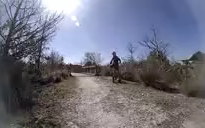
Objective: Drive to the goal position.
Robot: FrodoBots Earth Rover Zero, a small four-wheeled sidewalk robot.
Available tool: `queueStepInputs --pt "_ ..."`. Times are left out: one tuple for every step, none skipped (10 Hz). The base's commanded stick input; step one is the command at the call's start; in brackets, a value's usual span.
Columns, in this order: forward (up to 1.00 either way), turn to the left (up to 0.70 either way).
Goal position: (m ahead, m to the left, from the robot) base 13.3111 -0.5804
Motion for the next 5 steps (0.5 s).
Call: queueStepInputs --pt "0.5 0.0" --pt "0.5 0.0" --pt "0.5 0.0" --pt "0.5 0.0" --pt "0.5 0.0"
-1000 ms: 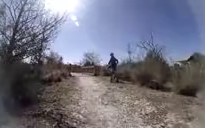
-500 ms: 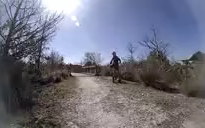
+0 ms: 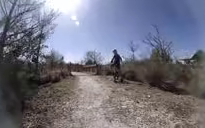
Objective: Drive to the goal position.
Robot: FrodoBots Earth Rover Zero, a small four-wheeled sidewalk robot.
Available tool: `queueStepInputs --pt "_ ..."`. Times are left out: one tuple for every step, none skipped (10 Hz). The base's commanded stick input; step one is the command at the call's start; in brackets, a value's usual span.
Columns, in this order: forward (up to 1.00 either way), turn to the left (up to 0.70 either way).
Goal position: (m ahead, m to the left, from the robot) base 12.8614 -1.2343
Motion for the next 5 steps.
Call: queueStepInputs --pt "0.5 0.0" --pt "0.5 0.0" --pt "0.5 0.0" --pt "0.5 0.0" --pt "0.5 0.0"
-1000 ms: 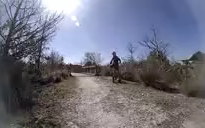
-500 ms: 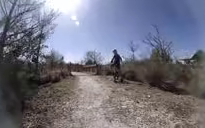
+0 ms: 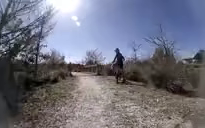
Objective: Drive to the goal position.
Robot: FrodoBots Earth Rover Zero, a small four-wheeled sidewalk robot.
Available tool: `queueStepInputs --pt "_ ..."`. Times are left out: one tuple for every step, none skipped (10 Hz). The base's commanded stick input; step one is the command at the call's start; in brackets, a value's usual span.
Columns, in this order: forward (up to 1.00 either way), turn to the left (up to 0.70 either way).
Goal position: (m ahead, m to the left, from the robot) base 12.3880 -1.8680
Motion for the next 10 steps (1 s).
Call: queueStepInputs --pt "0.5 0.0" --pt "0.5 0.0" --pt "0.5 0.0" --pt "0.5 0.0" --pt "0.5 0.0" --pt "0.5 0.0" --pt "0.5 0.14" --pt "0.5 0.5" --pt "0.5 0.28" --pt "0.5 0.0"
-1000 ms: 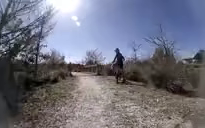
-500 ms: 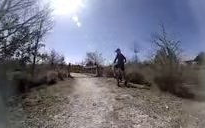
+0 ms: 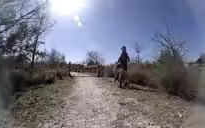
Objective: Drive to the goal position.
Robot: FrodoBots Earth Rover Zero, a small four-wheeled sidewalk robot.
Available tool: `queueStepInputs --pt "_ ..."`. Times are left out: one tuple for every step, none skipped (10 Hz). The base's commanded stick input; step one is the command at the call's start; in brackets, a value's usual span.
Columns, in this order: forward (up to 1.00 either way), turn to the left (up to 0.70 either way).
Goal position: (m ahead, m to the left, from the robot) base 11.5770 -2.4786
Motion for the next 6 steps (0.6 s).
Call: queueStepInputs --pt "0.5 0.0" --pt "0.5 0.0" --pt "0.5 0.0" --pt "0.5 0.0" --pt "0.5 0.0" --pt "0.5 0.0"
